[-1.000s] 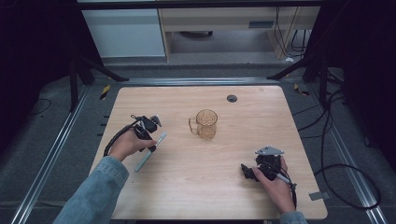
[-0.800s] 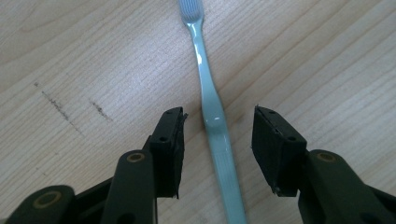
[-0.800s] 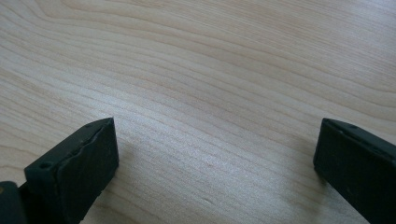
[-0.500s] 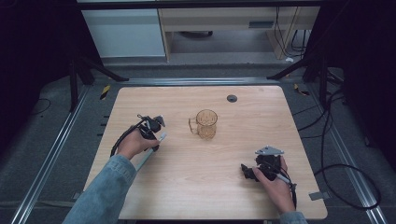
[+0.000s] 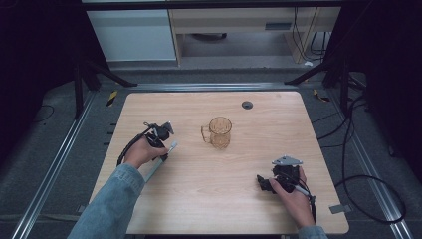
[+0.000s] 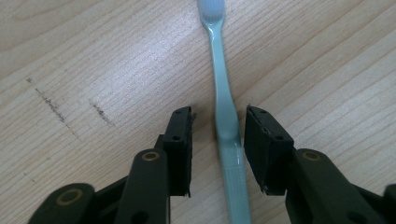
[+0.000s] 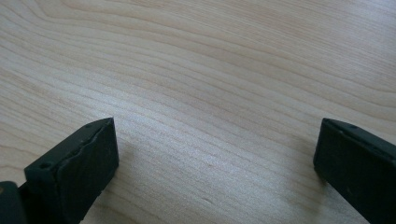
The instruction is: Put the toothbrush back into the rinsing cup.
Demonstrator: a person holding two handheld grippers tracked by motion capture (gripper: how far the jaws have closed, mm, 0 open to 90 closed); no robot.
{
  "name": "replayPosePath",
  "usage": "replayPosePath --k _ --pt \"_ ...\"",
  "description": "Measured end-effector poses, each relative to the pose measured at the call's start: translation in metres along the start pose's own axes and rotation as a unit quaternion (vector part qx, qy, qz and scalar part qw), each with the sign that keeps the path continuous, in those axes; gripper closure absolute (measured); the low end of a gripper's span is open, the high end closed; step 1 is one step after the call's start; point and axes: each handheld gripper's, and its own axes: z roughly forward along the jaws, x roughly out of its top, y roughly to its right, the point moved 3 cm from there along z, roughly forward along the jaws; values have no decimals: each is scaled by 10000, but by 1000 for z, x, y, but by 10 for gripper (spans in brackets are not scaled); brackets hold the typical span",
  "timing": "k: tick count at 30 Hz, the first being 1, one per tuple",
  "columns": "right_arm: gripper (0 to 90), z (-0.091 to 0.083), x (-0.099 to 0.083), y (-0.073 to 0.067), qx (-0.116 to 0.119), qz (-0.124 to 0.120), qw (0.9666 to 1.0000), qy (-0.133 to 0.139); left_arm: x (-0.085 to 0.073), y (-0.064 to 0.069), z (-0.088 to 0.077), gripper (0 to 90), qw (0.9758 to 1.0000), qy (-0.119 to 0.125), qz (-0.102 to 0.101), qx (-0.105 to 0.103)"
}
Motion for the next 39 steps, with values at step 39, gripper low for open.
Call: replayPosePath --k 39 --pt "4 0 0 0 1 -2 10000 -1 4 3 4 718 9999 -90 -22 -86"
